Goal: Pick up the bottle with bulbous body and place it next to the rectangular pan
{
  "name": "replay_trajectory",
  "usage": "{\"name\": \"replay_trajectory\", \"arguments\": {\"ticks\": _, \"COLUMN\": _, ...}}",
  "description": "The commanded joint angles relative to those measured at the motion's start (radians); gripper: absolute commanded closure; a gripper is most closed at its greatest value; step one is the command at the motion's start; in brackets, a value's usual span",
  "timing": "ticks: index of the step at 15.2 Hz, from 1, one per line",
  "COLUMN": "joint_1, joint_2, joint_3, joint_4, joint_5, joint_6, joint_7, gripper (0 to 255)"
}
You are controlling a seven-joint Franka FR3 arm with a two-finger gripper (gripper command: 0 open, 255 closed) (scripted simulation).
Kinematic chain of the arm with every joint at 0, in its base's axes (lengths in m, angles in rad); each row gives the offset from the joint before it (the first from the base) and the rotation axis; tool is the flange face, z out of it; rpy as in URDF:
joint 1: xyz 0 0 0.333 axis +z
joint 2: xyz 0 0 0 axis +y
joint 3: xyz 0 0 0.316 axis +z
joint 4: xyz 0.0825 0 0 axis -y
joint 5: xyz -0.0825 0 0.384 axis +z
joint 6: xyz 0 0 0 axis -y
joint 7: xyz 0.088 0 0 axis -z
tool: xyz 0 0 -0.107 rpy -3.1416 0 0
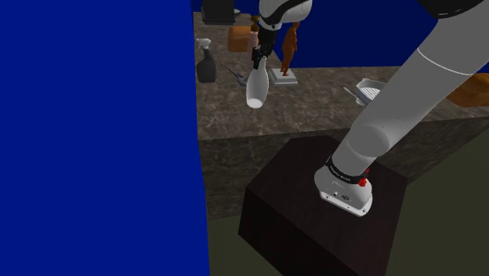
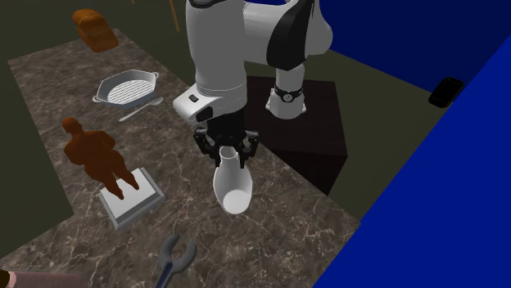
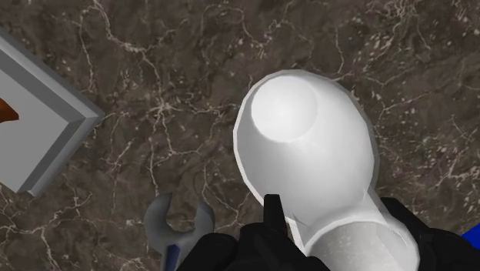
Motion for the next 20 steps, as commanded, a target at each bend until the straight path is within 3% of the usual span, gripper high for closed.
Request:
{"name": "replay_trajectory", "arguments": {"ticks": 1, "joint_1": 0.0, "joint_2": 0.0, "joint_3": 0.0, "joint_4": 0.0, "joint_5": 0.0, "joint_6": 0.0, "joint_7": 0.0, "gripper": 255}}
{"name": "replay_trajectory", "arguments": {"ticks": 20, "joint_1": 0.0, "joint_2": -0.069, "joint_3": 0.007, "joint_4": 0.162, "joint_5": -0.019, "joint_6": -0.228, "joint_7": 0.021, "gripper": 255}}
